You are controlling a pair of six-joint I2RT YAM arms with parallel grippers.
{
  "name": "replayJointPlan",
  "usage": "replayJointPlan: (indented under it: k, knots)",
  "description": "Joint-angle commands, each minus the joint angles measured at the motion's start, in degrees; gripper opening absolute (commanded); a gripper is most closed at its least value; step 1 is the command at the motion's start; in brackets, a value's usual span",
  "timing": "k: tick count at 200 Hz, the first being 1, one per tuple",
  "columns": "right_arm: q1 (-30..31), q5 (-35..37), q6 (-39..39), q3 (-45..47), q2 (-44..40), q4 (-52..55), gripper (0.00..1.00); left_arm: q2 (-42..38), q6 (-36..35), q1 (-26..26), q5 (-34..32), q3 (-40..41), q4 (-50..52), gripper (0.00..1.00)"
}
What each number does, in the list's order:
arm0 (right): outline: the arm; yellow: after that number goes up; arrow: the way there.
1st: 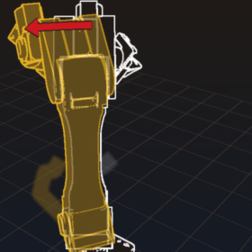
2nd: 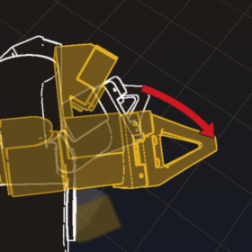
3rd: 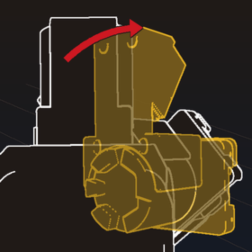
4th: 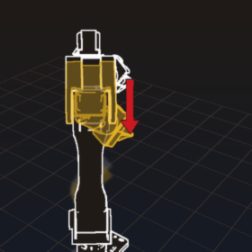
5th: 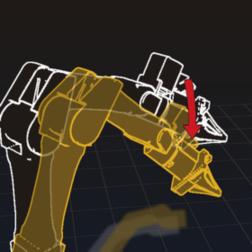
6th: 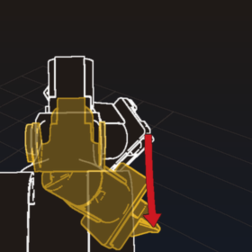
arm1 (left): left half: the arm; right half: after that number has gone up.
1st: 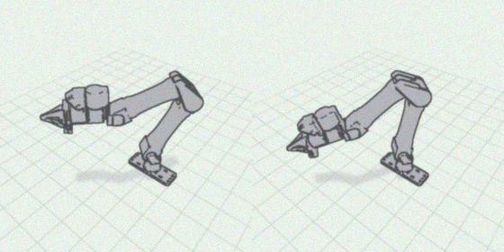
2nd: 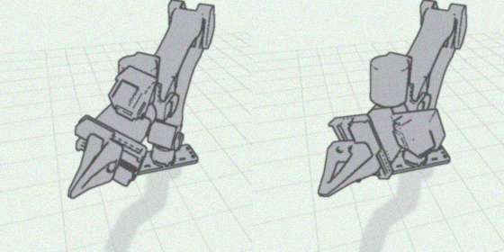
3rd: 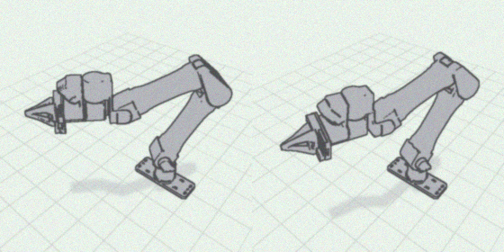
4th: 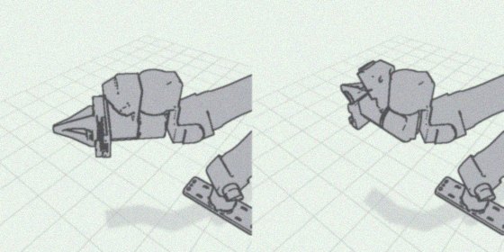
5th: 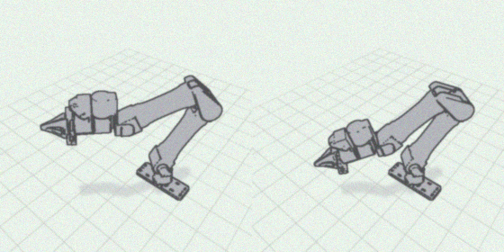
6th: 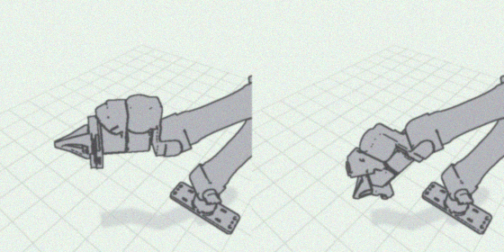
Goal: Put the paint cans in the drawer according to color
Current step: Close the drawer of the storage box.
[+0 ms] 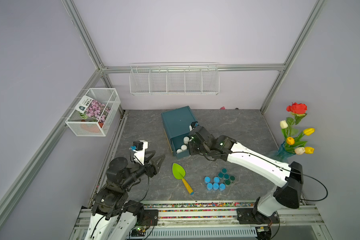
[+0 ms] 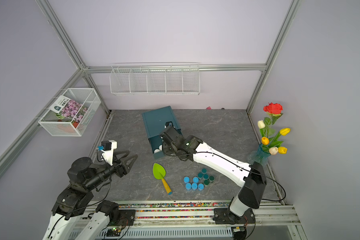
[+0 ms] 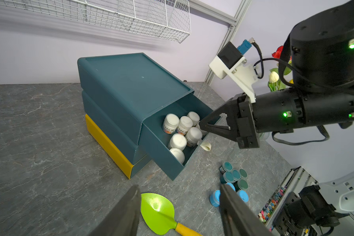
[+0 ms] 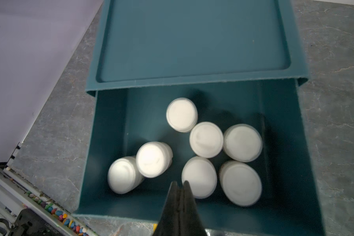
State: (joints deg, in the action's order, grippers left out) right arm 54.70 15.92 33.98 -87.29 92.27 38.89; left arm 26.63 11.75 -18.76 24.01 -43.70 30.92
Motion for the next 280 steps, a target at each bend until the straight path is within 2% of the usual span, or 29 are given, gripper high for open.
replayJointPlan:
  k: [1,12,23,44,63,75,98,126,154,216,256,280]
  knots:
    - [0.0,-2.2,2.8,3.5,-5.0,-0.3,0.05,-0.1,0.2,-0.1,-0.5,-1.0,-0.2,0.64]
    - [0.0,-4.8,3.2,7.7,-9.0,-3.3,0.18,-0.1,0.6,-0.1,-0.7,-1.2,-0.5,0.64]
    - [0.1,-5.9,4.9,11.4,-12.8,-5.9,0.26,-0.1,1.0,-0.2,-0.8,-1.1,-0.7,0.64]
    - [0.0,-7.9,9.5,17.6,-17.6,-8.8,0.30,-0.1,1.6,-0.2,-1.1,-0.9,-1.1,0.65]
    - [-1.8,-15.4,14.7,24.0,-20.2,-14.9,0.34,0.0,1.9,-0.2,-1.1,-0.9,-1.2,0.65]
    - [-2.6,-19.8,19.0,28.4,-21.4,-21.2,0.35,0.0,2.3,-0.2,-0.9,-0.7,-1.3,0.65]
    - [-3.0,-22.7,27.7,33.4,-21.7,-30.4,0.35,-0.1,3.1,-0.1,-0.4,-0.5,-1.6,0.65]
    - [-4.1,-22.3,33.2,36.4,-22.0,-34.3,0.35,-0.1,3.4,-0.2,0.3,-0.5,-1.7,0.65]
    - [-5.8,-21.6,39.7,41.6,-22.8,-42.7,0.36,-0.4,3.5,-0.2,0.9,-0.4,-1.3,0.65]
    - [-6.4,-20.3,42.8,42.2,-20.0,-47.5,0.36,-1.1,3.5,-0.2,1.2,-0.7,-0.7,0.65]
    - [-6.8,-20.5,43.8,42.3,-19.3,-46.6,0.33,-1.7,3.5,-0.1,1.0,-0.8,-0.3,0.65]
    - [-6.8,-20.3,43.9,42.5,-19.6,-45.1,0.37,-1.7,3.5,-0.1,0.8,-0.9,-0.4,0.65]
